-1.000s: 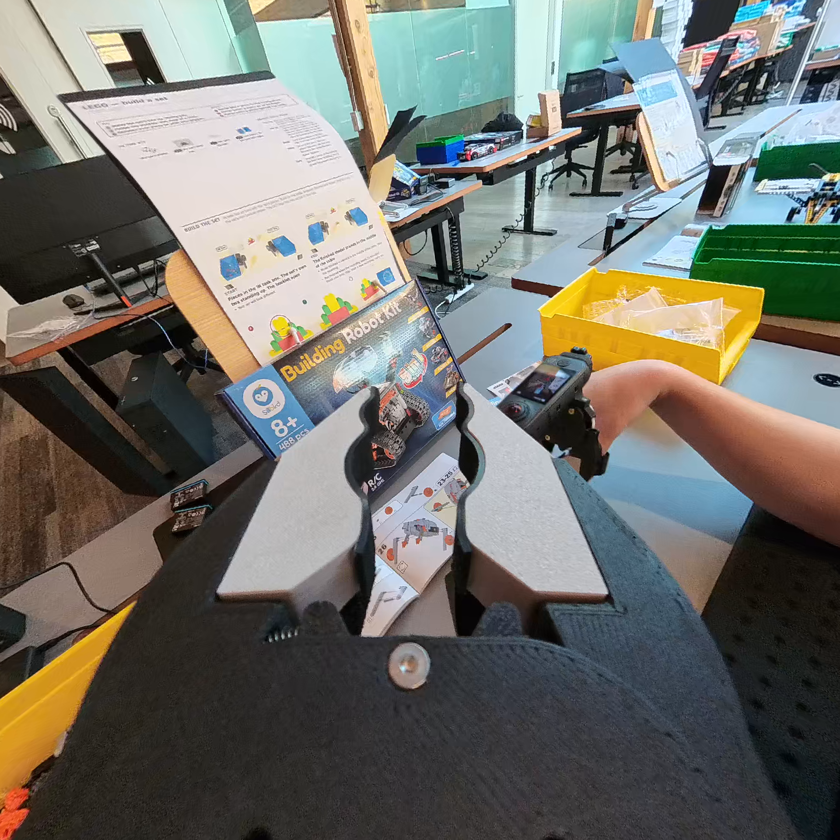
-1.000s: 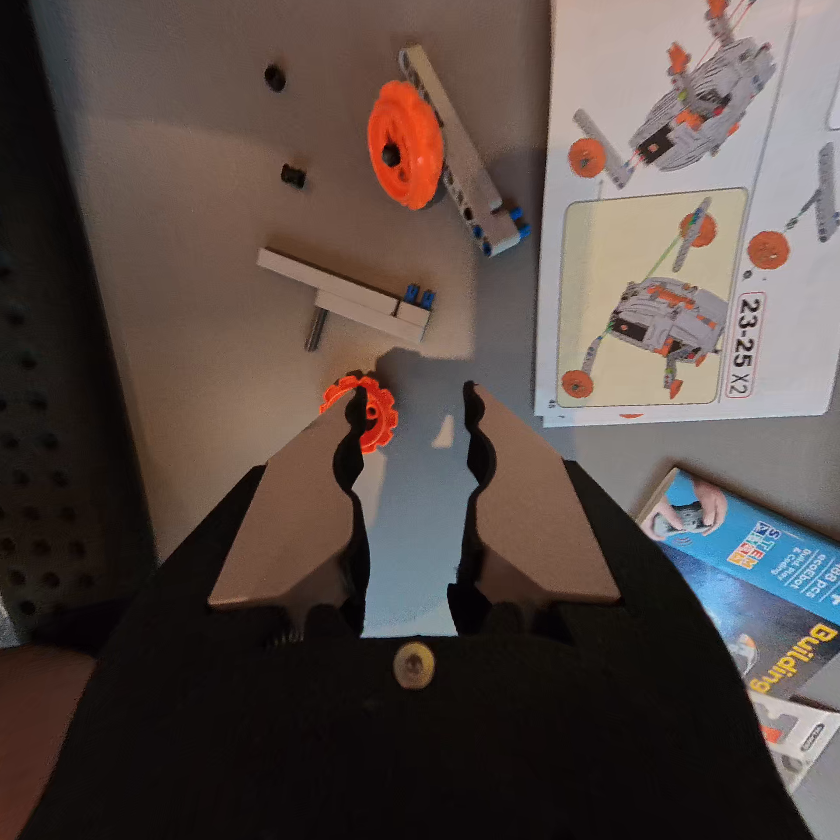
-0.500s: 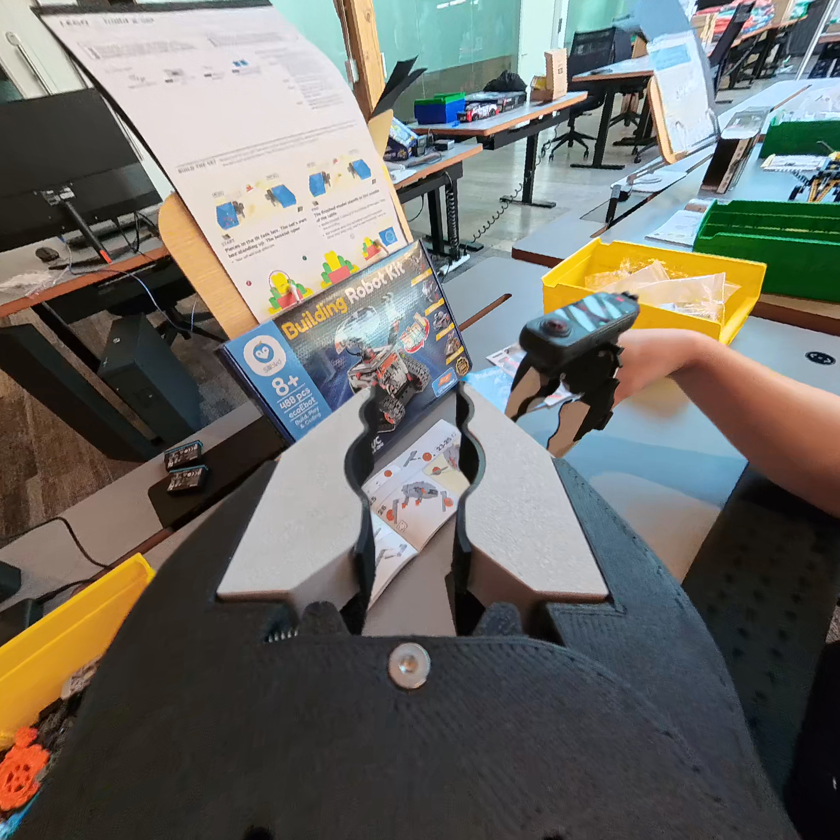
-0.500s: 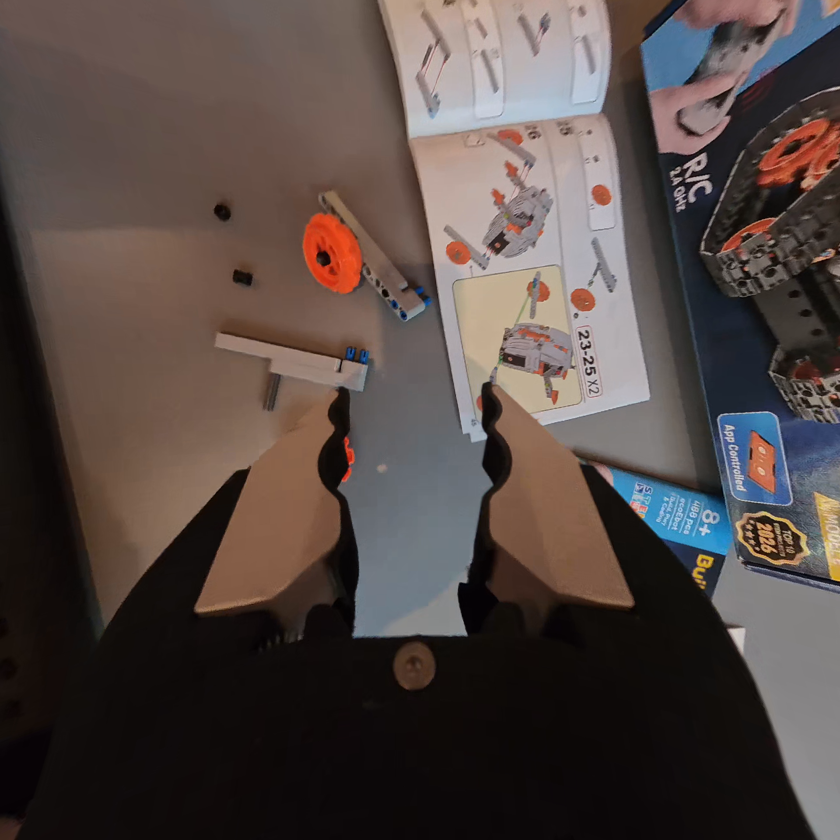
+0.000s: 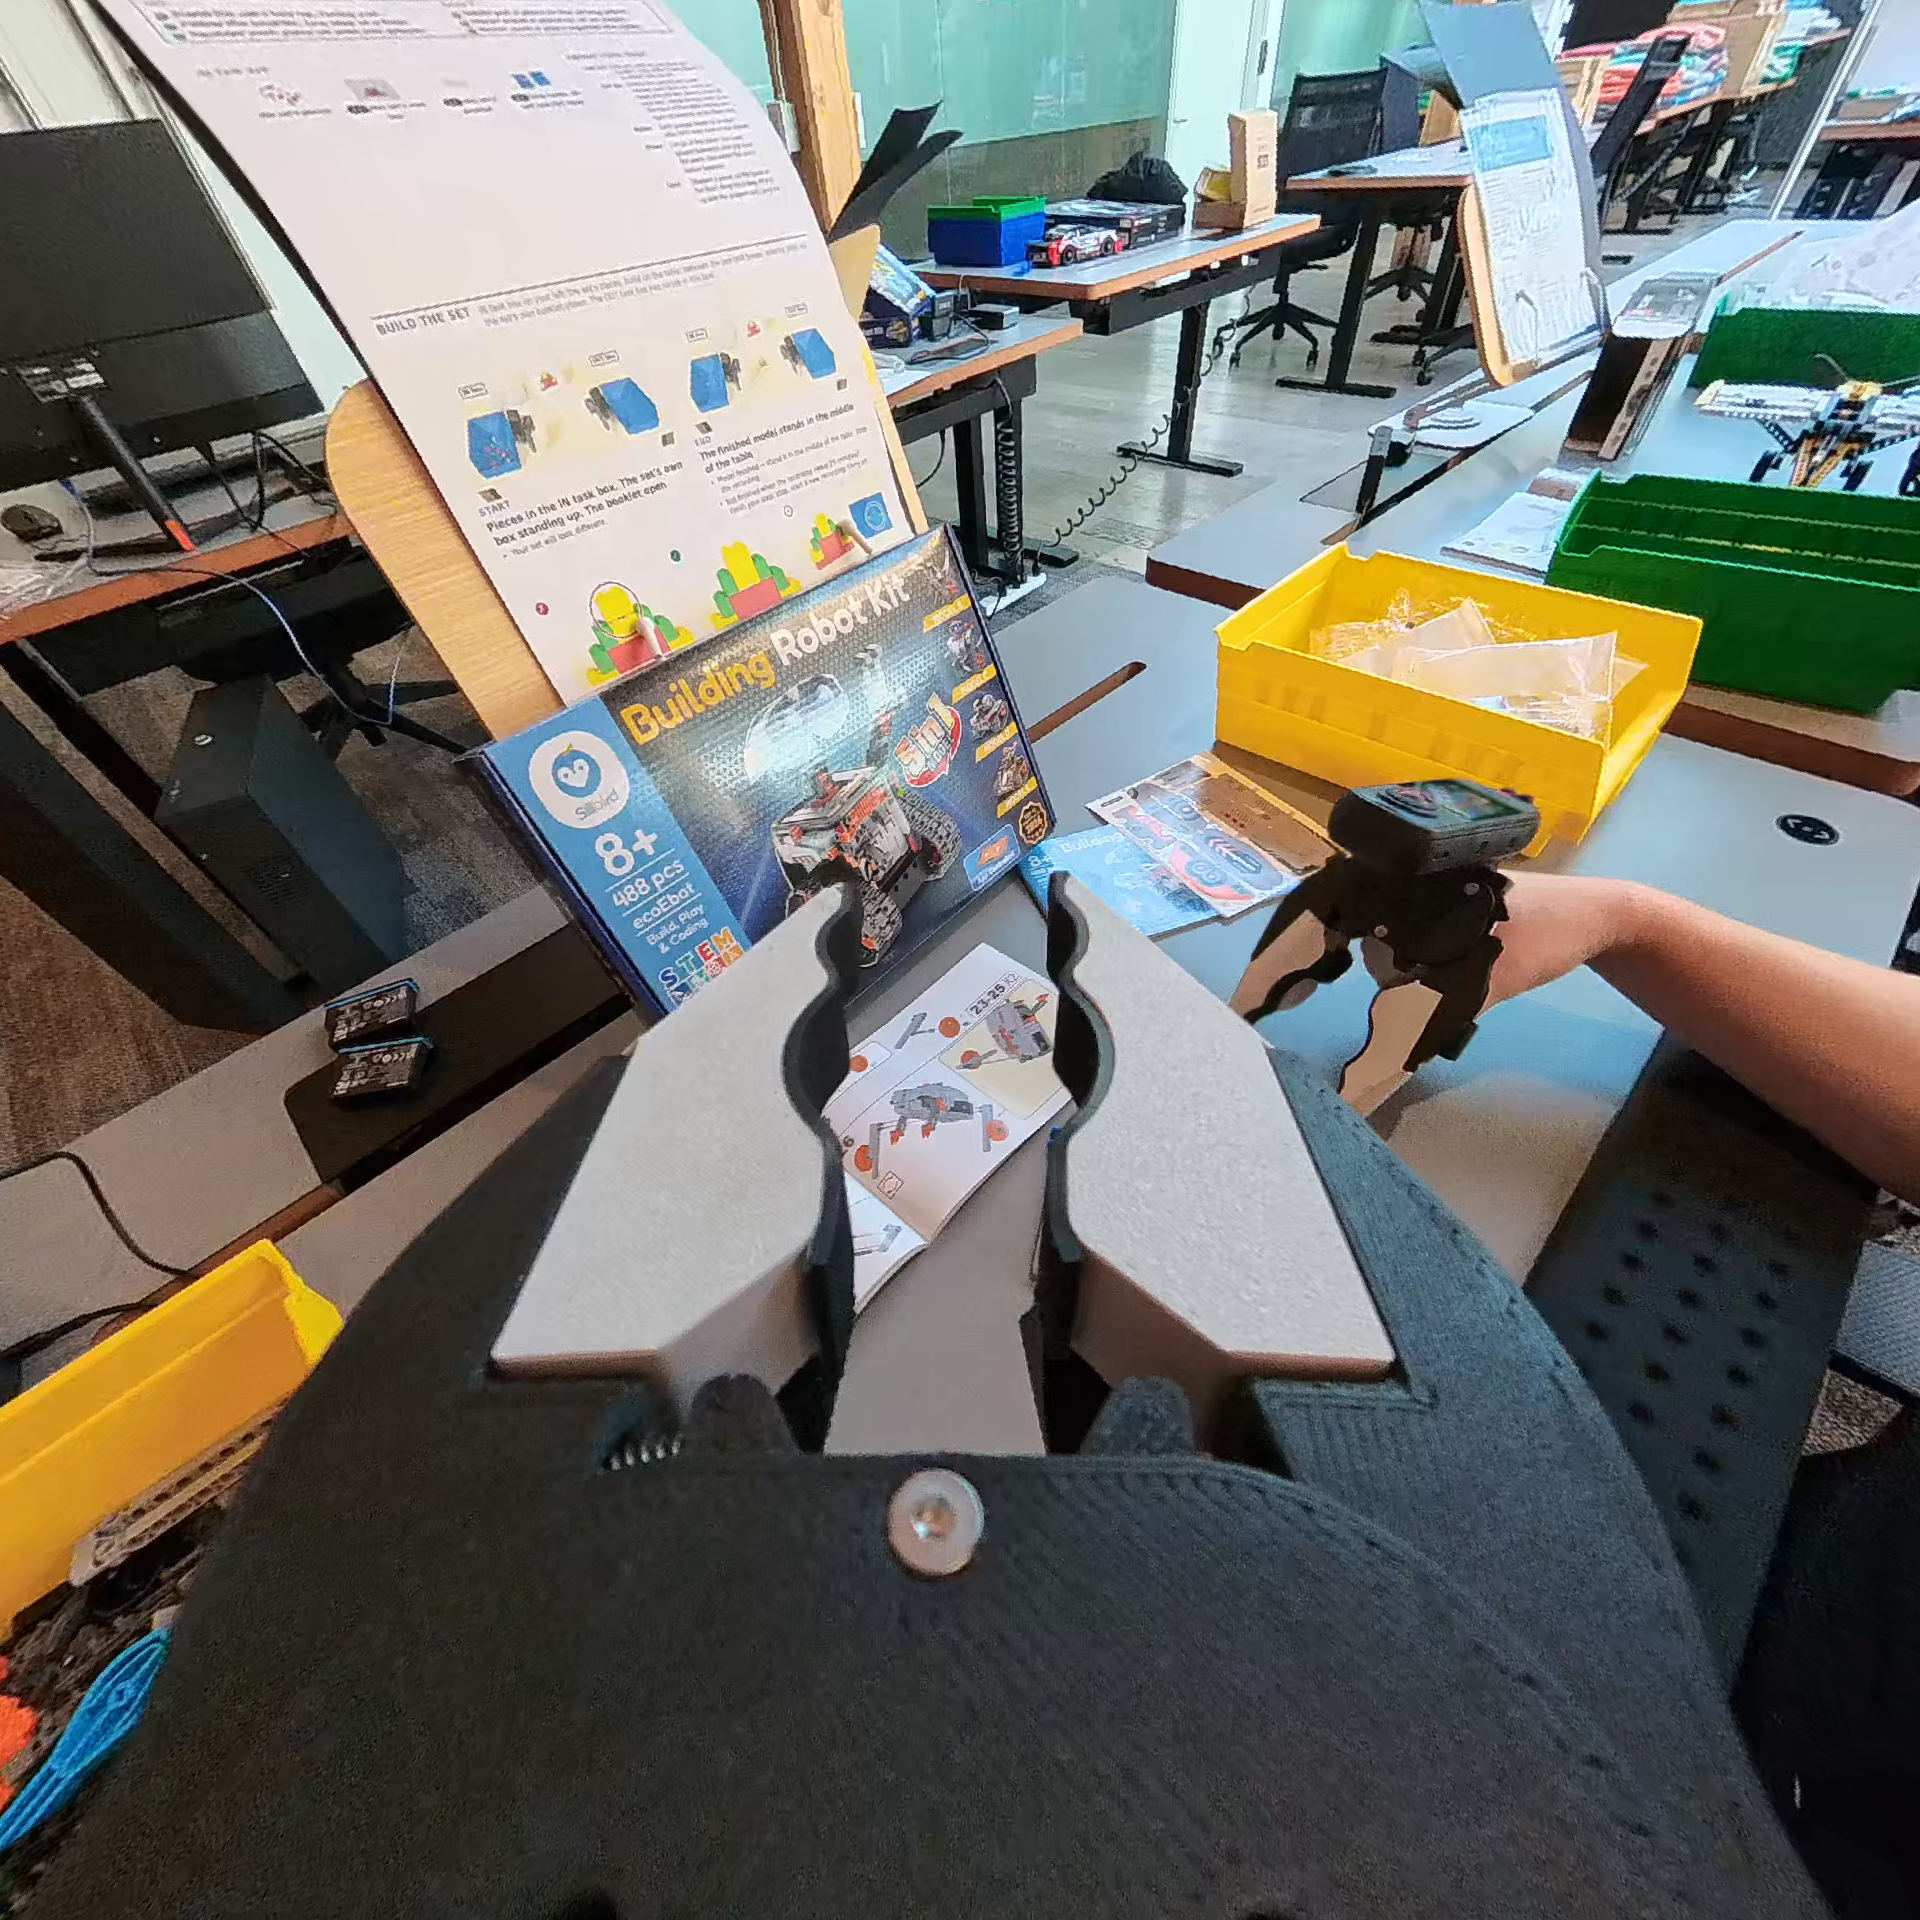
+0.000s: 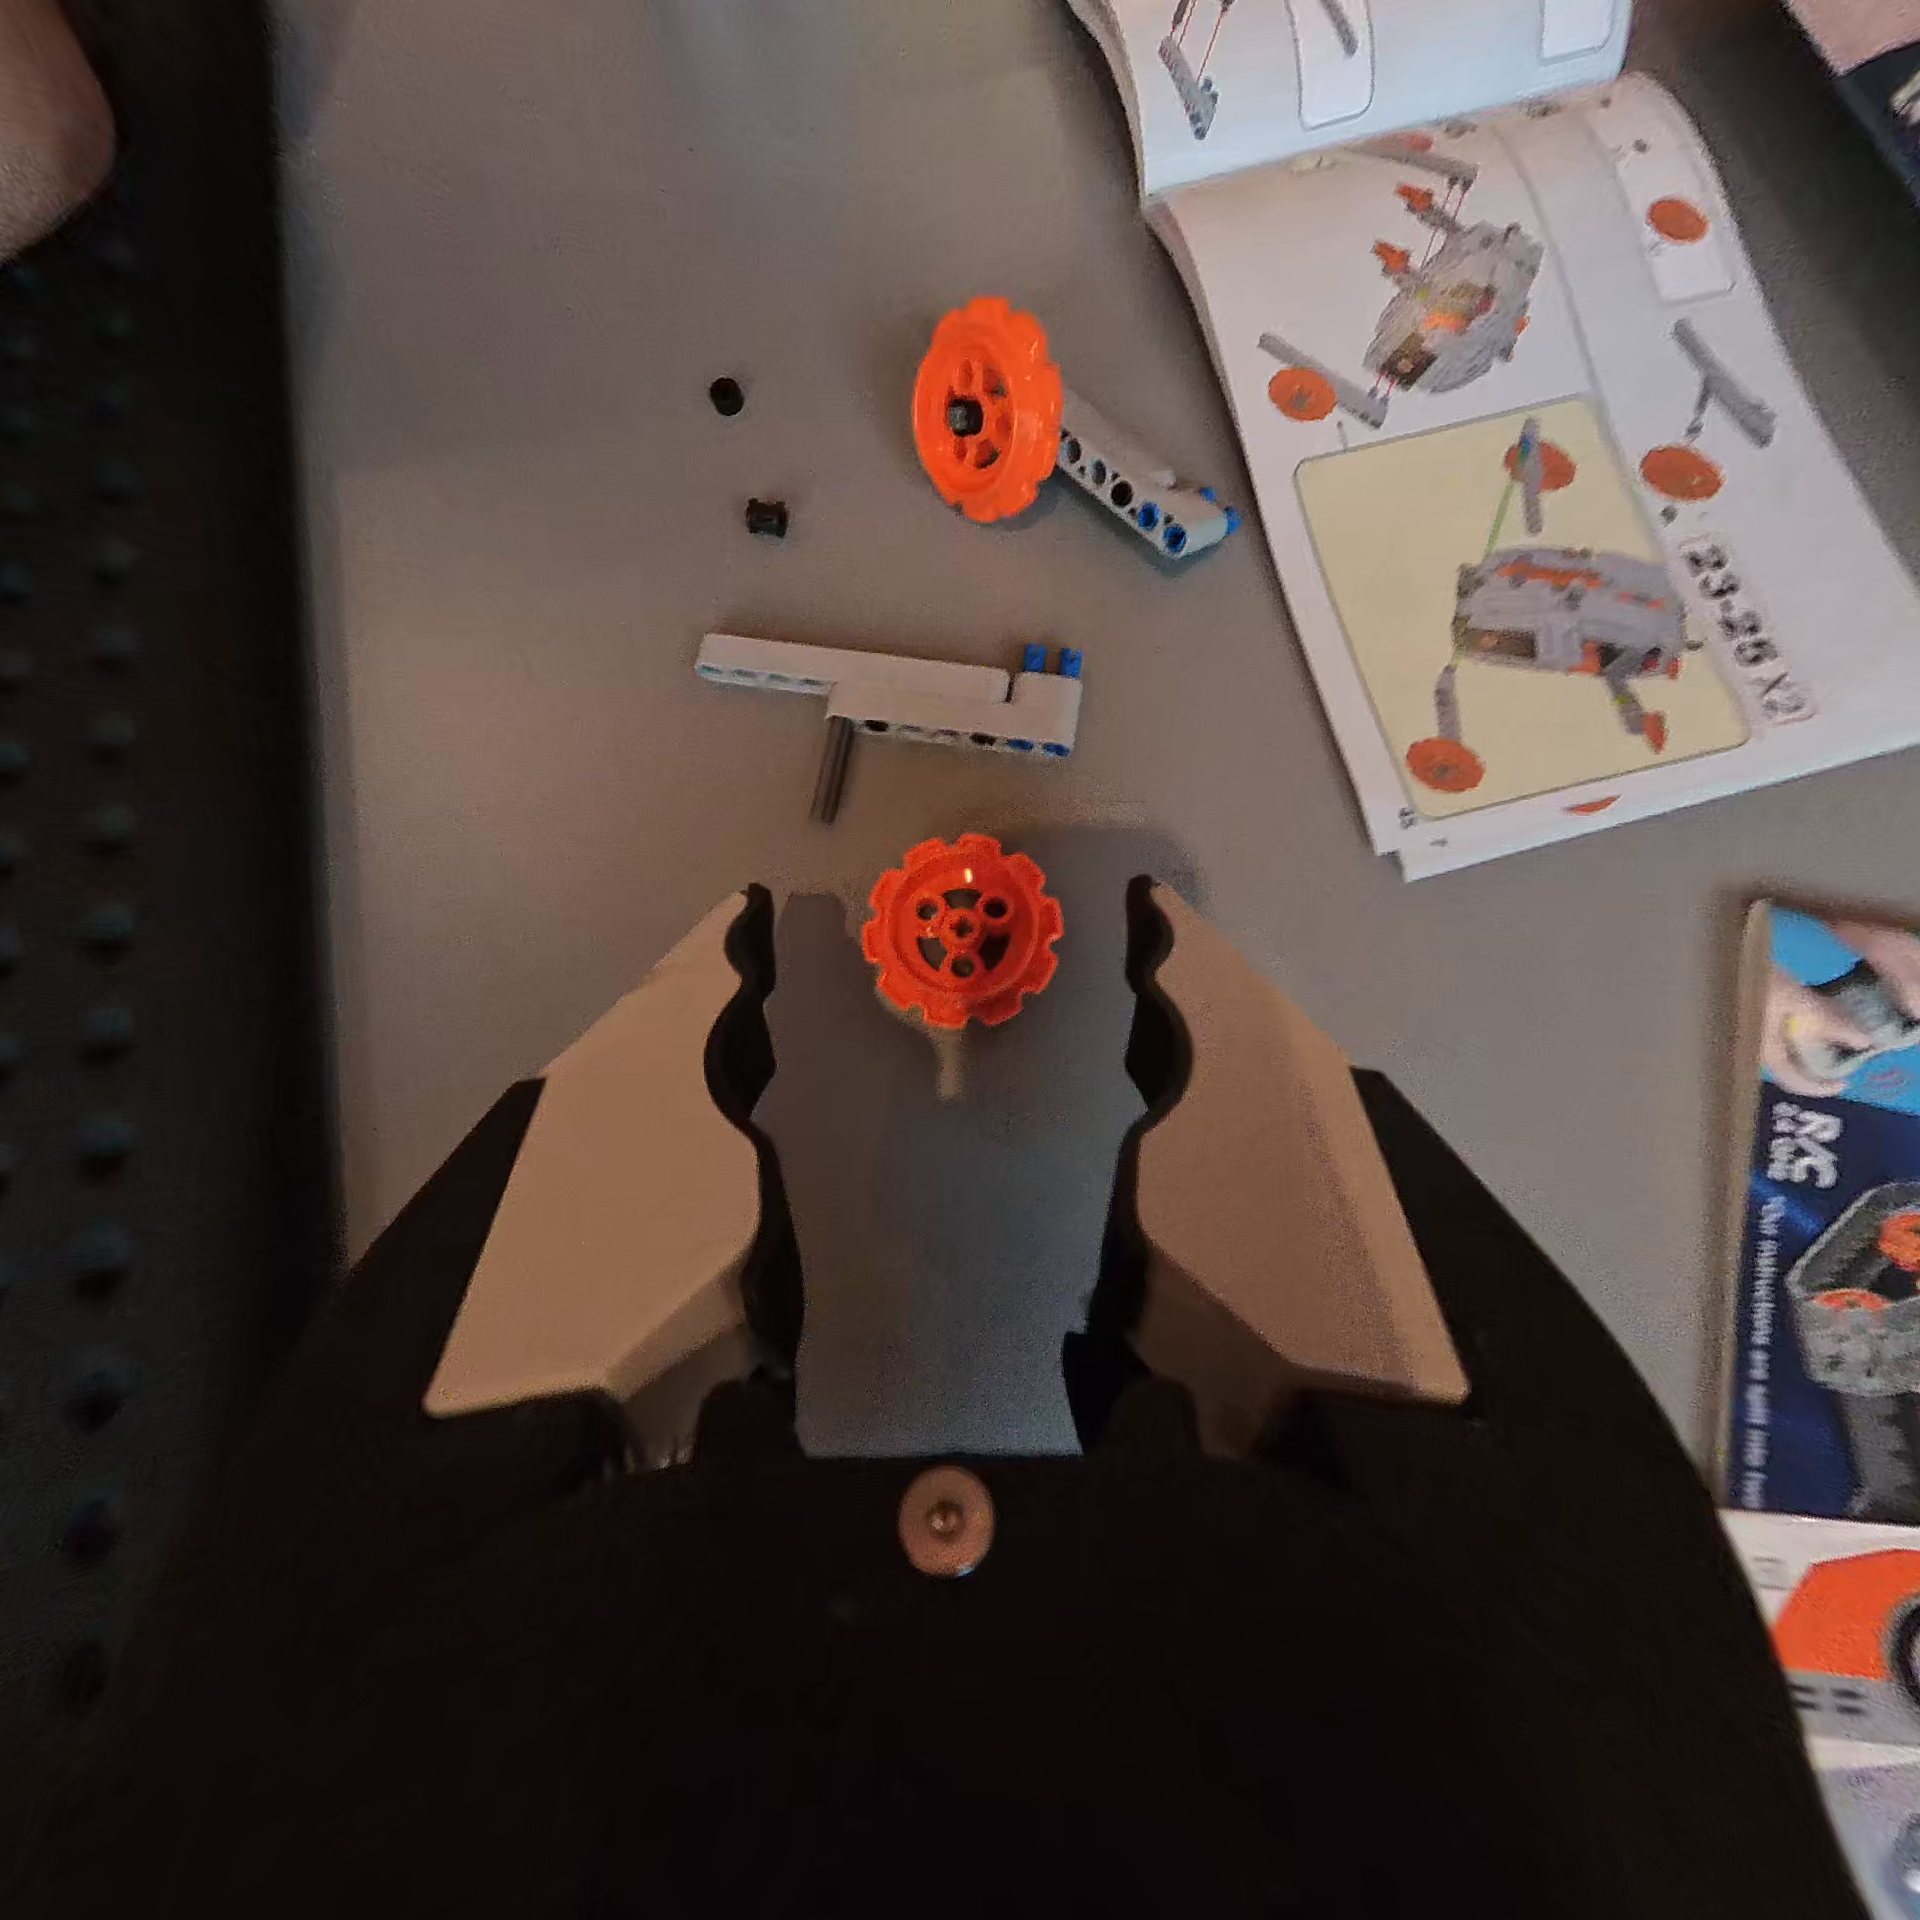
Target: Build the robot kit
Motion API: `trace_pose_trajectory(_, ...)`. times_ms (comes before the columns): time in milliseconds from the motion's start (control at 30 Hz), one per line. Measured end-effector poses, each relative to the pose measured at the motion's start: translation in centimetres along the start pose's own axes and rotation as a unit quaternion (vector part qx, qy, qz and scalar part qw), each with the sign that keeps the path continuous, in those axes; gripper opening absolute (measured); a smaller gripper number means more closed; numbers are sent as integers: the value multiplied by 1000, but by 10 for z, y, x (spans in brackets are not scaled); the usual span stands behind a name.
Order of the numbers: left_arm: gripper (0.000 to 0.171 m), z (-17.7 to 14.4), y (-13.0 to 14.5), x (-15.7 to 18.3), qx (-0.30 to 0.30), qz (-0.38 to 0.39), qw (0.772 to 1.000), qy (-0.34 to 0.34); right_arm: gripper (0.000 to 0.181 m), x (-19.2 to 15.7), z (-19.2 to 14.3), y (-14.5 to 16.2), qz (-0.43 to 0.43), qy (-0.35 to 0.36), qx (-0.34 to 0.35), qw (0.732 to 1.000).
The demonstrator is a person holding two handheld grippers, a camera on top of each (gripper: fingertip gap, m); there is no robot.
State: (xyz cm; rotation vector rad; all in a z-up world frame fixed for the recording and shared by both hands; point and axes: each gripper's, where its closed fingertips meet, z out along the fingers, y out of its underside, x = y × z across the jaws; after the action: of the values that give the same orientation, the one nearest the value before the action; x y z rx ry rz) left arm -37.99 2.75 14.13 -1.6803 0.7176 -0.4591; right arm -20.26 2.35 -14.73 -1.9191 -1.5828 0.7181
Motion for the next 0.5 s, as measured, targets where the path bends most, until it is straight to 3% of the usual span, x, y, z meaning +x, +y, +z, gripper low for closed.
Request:
trace_pose_trajectory(267,33,7,-10,27,12,16,999,39,65,2,1,8,-39,23,4,999)
trace_pose_trajectory(500,34,20,-4,45,-16,36,998,59,60,-2,9,14,-45,13,-14,999)
